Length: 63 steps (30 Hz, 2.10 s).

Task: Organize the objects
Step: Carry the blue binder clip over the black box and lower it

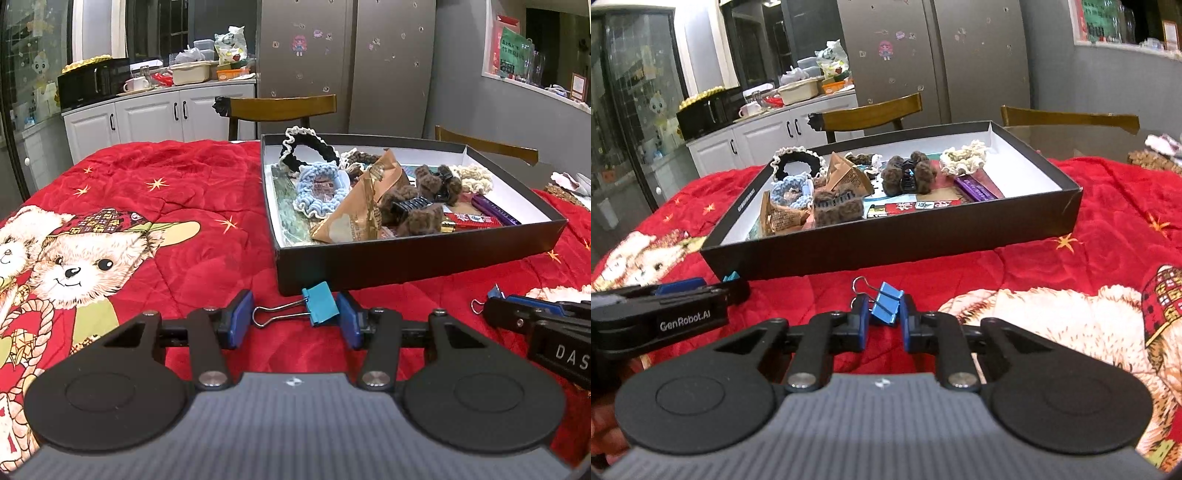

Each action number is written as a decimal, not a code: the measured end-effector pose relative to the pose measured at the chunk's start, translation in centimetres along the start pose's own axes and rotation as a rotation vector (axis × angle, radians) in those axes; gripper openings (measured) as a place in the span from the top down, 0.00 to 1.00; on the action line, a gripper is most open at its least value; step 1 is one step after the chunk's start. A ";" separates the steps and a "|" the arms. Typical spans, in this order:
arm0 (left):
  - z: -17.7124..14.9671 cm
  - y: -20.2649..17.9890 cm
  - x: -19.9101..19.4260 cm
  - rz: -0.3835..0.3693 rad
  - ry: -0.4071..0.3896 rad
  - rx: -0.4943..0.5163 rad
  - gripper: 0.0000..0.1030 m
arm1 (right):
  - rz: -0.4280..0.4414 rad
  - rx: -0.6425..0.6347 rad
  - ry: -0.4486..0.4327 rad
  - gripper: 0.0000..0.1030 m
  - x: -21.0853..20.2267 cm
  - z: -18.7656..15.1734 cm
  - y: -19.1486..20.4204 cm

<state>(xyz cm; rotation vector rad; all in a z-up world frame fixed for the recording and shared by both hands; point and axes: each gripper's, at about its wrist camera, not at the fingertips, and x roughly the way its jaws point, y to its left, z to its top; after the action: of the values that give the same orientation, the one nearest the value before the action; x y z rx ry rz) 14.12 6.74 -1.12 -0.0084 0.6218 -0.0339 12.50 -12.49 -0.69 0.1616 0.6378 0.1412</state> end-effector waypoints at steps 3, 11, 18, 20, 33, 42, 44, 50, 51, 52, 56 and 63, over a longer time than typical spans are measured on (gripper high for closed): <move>0.0 0.2 -0.1 -0.005 -0.006 -0.011 0.46 | 0.027 0.033 0.005 0.80 0.2 0.3 -0.7; -0.2 0.0 -1.0 -0.025 -0.055 0.001 0.46 | 0.114 0.024 0.009 0.80 0.3 0.6 -1.1; -0.6 -1.2 -2.4 -0.050 -0.128 0.060 0.46 | 0.211 0.063 0.007 0.80 -0.3 1.3 -1.8; -0.6 -1.1 -2.5 -0.055 -0.137 0.052 0.46 | 0.238 0.084 0.005 0.80 -0.6 1.7 -2.2; 2.9 -2.9 -5.6 -0.060 -0.215 0.063 0.46 | 0.263 0.131 -0.086 0.81 -5.1 8.3 -4.4; 11.1 -5.2 -8.5 -0.110 -0.293 0.008 0.46 | 0.256 0.163 -0.128 0.80 -5.9 15.4 -6.0; 12.9 -6.3 -8.3 -0.121 -0.299 -0.001 0.46 | 0.276 0.174 -0.117 0.80 -4.8 17.0 -6.6; 16.6 -10.1 -5.1 -0.093 -0.321 -0.021 0.46 | 0.263 0.313 -0.108 0.80 0.0 20.3 -9.7; 17.2 -10.6 -3.9 -0.087 -0.321 -0.033 0.46 | 0.262 0.343 -0.095 0.80 1.2 20.6 -10.4; 17.6 -11.1 -2.8 -0.091 -0.306 -0.043 0.46 | 0.254 0.366 -0.080 0.80 2.3 20.9 -11.1; 19.8 -12.0 2.9 -0.137 -0.206 -0.111 0.46 | 0.255 0.445 -0.046 0.80 6.6 21.1 -13.9; 20.6 -12.9 10.6 -0.152 -0.050 -0.138 0.46 | 0.188 0.447 0.067 0.80 12.9 19.5 -15.7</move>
<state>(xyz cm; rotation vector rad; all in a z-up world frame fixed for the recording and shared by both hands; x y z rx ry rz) 34.34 -6.56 9.70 -0.1901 0.5715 -0.1376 35.81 -27.61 4.24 0.6506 0.7142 0.1840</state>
